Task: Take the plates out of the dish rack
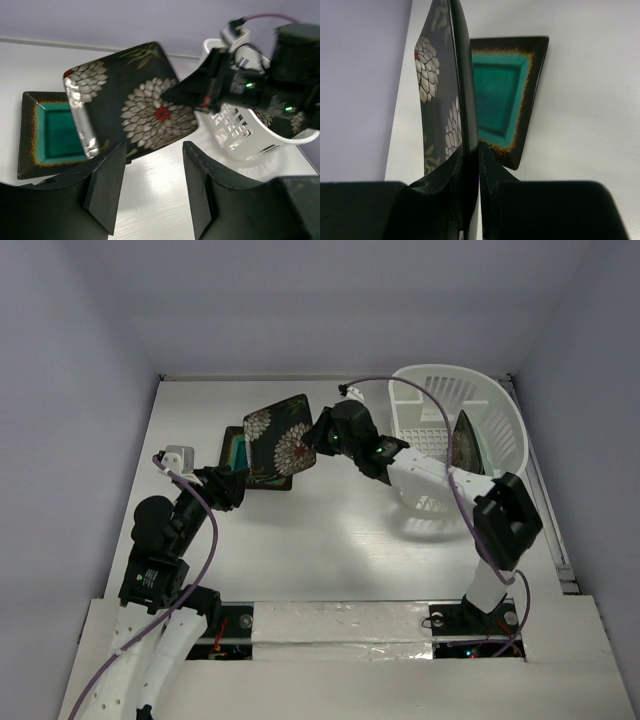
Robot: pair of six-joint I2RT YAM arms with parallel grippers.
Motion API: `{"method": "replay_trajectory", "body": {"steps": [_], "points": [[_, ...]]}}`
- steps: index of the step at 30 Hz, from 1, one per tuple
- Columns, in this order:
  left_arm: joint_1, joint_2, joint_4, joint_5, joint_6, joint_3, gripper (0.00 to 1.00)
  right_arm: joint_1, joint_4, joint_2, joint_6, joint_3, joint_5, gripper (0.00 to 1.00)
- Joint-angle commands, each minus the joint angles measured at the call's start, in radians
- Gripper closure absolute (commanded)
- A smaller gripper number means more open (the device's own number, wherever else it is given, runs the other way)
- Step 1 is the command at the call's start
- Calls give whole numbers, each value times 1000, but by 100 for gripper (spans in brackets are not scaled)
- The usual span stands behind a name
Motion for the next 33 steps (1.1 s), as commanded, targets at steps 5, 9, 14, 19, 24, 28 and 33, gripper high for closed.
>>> {"method": "replay_trajectory", "body": {"steps": [5, 9, 14, 19, 24, 28, 33], "points": [[6, 8, 31, 0, -3, 35, 54, 8, 403, 129, 247, 118, -43, 100], [6, 16, 38, 11, -3, 33, 54, 8, 428, 207, 324, 158, -43, 100], [6, 14, 35, 13, -3, 33, 54, 8, 431, 290, 378, 189, -52, 100], [6, 16, 37, 14, -3, 33, 54, 8, 437, 344, 418, 195, -57, 100], [6, 17, 38, 16, -3, 32, 54, 8, 423, 381, 424, 230, -70, 100], [6, 19, 40, 20, -3, 32, 54, 8, 414, 401, 428, 235, -84, 98], [6, 19, 41, 23, -3, 32, 54, 17, 411, 413, 418, 225, -110, 86]]}}
